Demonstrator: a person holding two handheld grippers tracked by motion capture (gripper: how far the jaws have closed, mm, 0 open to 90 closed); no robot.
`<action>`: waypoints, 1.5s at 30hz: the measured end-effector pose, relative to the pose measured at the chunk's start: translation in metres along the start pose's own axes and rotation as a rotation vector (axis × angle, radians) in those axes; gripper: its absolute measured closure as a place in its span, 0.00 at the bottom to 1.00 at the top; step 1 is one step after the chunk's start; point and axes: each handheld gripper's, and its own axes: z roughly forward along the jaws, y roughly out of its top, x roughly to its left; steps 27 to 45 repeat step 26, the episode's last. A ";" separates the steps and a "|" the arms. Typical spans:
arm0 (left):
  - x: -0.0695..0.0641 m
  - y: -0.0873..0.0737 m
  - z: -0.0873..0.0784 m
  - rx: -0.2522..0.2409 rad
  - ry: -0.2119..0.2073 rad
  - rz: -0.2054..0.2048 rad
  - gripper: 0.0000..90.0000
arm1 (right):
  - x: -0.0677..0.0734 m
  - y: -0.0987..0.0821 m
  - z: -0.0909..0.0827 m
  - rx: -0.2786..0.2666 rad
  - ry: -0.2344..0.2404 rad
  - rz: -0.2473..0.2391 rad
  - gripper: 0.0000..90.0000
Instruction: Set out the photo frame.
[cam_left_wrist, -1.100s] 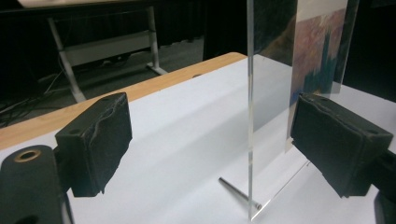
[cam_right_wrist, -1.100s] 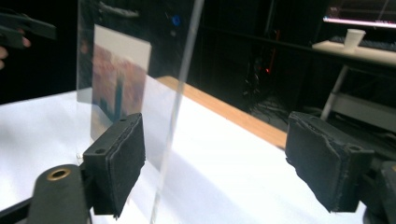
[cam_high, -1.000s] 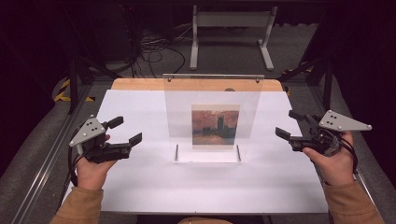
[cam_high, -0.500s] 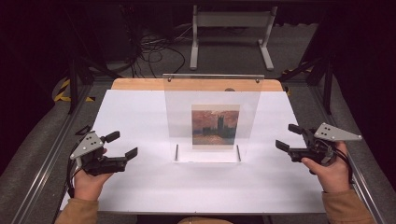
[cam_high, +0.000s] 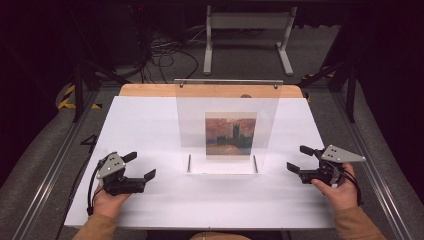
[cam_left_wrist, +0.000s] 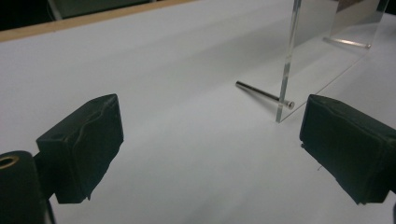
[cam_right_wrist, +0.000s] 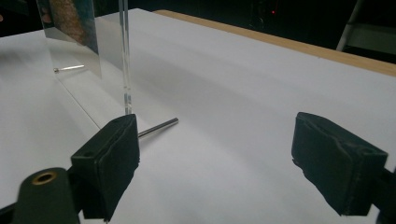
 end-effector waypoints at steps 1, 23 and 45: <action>0.000 -0.002 0.001 -0.002 -0.003 -0.001 0.07 | 0.000 0.000 0.000 0.000 0.000 0.000 0.18; -0.002 -0.014 0.012 -0.028 -0.032 -0.022 0.06 | 0.006 -0.016 0.017 0.096 0.002 -0.023 0.17; -0.003 -0.013 0.011 -0.033 -0.040 -0.026 0.06 | 0.006 -0.015 0.018 0.105 0.000 -0.019 0.15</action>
